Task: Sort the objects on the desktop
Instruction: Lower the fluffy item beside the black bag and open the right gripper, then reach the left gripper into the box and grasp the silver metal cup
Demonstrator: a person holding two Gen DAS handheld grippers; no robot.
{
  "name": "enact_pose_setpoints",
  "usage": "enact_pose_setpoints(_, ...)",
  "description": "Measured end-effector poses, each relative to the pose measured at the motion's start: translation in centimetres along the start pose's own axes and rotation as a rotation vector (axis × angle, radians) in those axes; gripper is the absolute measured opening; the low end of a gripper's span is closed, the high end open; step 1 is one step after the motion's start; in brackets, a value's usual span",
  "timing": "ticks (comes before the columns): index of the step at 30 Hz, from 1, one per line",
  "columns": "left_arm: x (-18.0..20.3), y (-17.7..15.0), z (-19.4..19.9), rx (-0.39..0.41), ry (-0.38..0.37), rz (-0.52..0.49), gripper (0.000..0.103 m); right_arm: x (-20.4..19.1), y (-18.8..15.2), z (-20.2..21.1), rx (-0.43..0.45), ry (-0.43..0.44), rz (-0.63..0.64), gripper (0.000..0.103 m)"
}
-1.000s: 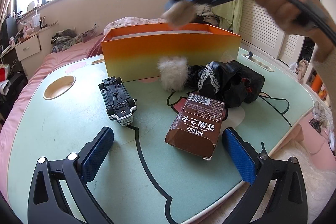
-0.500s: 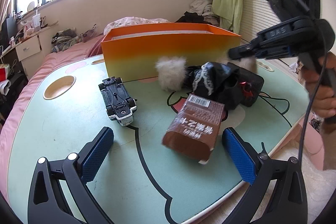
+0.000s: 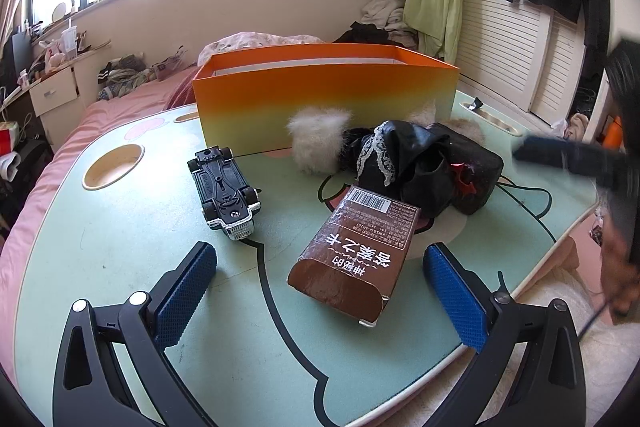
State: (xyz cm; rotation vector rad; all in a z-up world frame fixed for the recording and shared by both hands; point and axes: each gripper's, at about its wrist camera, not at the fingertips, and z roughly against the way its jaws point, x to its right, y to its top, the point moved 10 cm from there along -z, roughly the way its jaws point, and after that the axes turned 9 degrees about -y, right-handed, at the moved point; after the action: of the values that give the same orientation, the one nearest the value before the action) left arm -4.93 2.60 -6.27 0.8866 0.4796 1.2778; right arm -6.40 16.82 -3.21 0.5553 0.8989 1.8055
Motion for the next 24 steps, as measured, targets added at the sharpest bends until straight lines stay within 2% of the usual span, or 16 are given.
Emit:
enact_pose_setpoints(1,0.0,0.1,0.0,0.0,0.0,0.0,0.103,-0.2,-1.0,-0.6,-0.012,-0.034,0.03,0.094)
enact_pose_setpoints(2,0.0,0.0,0.0,-0.002,0.001,-0.002,0.103,-0.4,-1.0,-0.8,0.034,-0.086,0.074,0.103)
enact_pose_setpoints(3,0.1,0.0,0.1,-0.002,0.002,-0.005,0.103,-0.8,-1.2,-1.3,0.058,-0.128,0.106,0.103)
enact_pose_setpoints(7,-0.4,0.2,1.0,-0.016,0.003,-0.016,0.102,-0.9,-1.3,-1.5,0.052,-0.121,0.093,0.103)
enact_pose_setpoints(9,-0.9,1.3,2.9,0.02,0.01,-0.031,0.096,-0.7,-1.5,-1.4,0.057,-0.117,0.088,0.103)
enact_pose_setpoints(11,-2.0,4.0,5.5,0.085,0.035,-0.035,0.084,-0.6,-1.6,-1.4,0.058,-0.118,0.085,0.103)
enact_pose_setpoints(12,-2.4,5.5,6.4,0.106,0.035,-0.029,0.07,-0.7,-1.7,-1.4,0.059,-0.119,0.086,0.103)
enact_pose_setpoints(13,-2.7,6.9,7.0,0.111,0.025,-0.02,0.05,-0.7,-1.7,-1.4,0.059,-0.118,0.086,0.103)
enact_pose_setpoints(14,-3.0,8.5,6.9,0.095,-0.009,-0.006,0.037,-0.6,-1.7,-1.3,0.06,-0.118,0.086,0.103)
enact_pose_setpoints(15,-3.1,10.0,6.1,0.048,-0.054,0.007,0.012,-0.5,-1.6,-1.6,0.059,-0.117,0.085,0.103)
enact_pose_setpoints(16,-3.2,11.1,5.0,0.002,-0.083,0.021,0.007,-0.6,-1.6,-1.6,0.059,-0.117,0.084,0.103)
enact_pose_setpoints(18,-4.0,13.0,1.1,-0.141,-0.093,0.035,0.007,-0.8,-1.3,-1.4,0.061,-0.116,0.083,0.103)
enact_pose_setpoints(19,-4.9,13.6,-1.4,-0.225,-0.048,0.042,0.007,-0.8,-1.3,-1.4,0.062,-0.115,0.082,0.103)
enact_pose_setpoints(21,-6.5,13.8,-4.5,-0.319,0.04,0.053,0.007,-0.8,-1.3,-1.4,0.062,-0.115,0.082,0.103)
enact_pose_setpoints(24,-7.7,13.2,-8.5,-0.455,0.103,0.063,0.007,-0.8,-1.2,-1.4,0.064,-0.112,0.083,0.103)
